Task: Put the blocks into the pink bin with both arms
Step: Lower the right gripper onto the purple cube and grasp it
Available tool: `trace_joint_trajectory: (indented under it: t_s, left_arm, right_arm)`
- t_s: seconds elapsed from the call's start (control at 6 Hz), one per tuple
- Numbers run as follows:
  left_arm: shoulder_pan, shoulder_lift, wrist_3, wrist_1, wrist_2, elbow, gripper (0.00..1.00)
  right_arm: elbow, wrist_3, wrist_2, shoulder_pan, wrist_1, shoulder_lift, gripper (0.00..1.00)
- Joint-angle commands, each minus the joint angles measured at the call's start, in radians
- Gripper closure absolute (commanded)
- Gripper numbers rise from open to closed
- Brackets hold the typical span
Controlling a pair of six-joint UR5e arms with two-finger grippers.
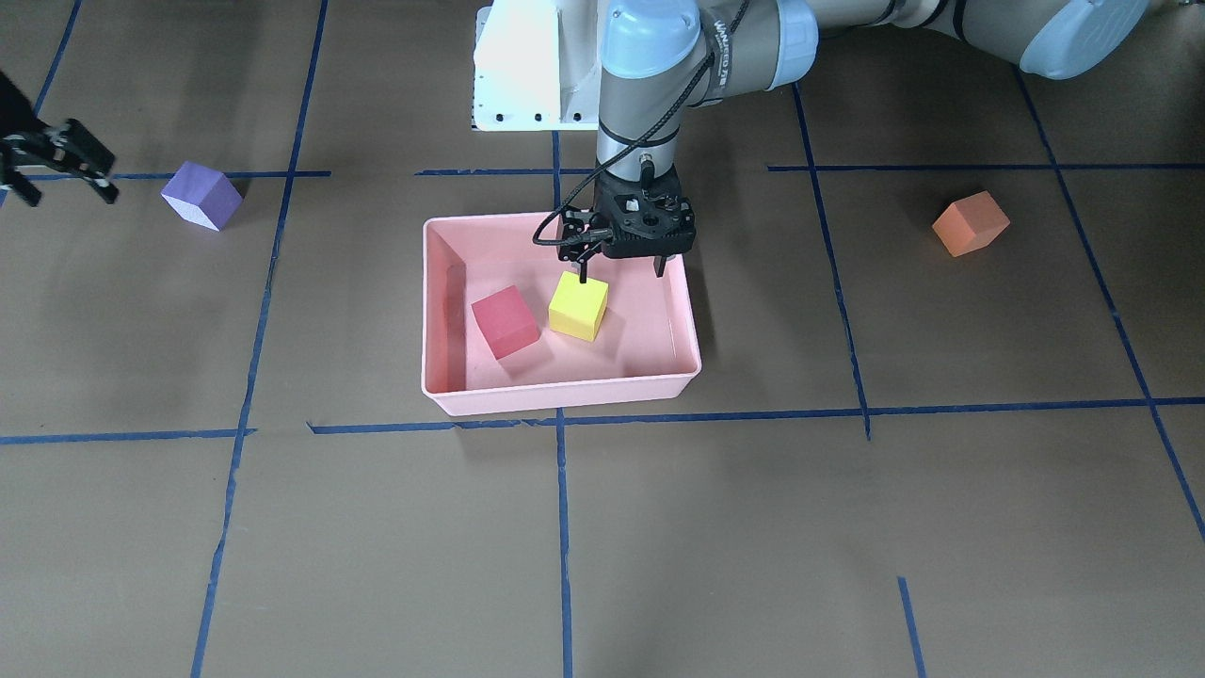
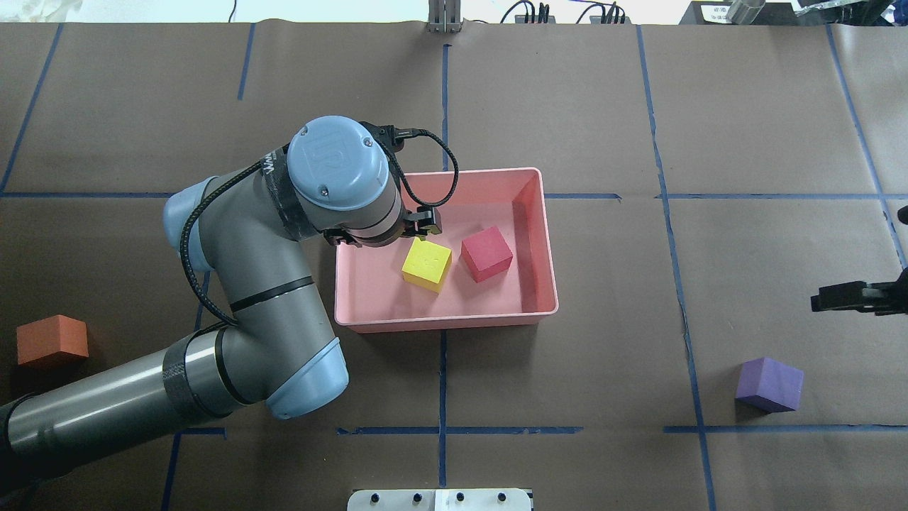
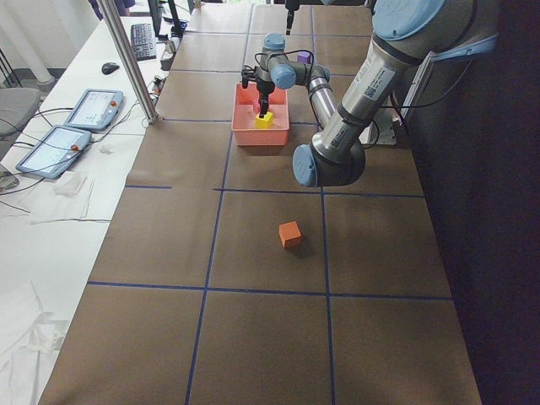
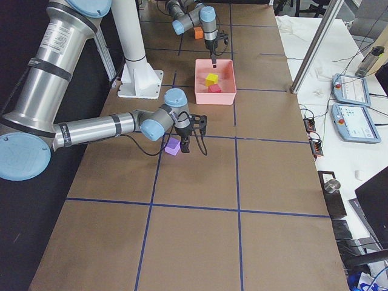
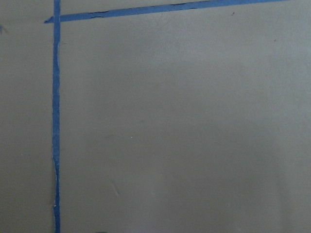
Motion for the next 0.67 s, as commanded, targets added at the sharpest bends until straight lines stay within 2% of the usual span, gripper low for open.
trace_joint_trajectory:
  t_s: [0.0, 0.5]
  left_arm:
    - [0.000, 0.011, 0.000, 0.000, 0.002, -0.001, 0.00]
    - [0.000, 0.016, 0.002, 0.000, 0.004, -0.007, 0.00]
  right_arm:
    - [0.005, 0.374, -0.290, -0.319, 0.045, -0.011, 0.01]
    - [0.016, 0.431, -0.305, -0.394, 0.045, -0.062, 0.01]
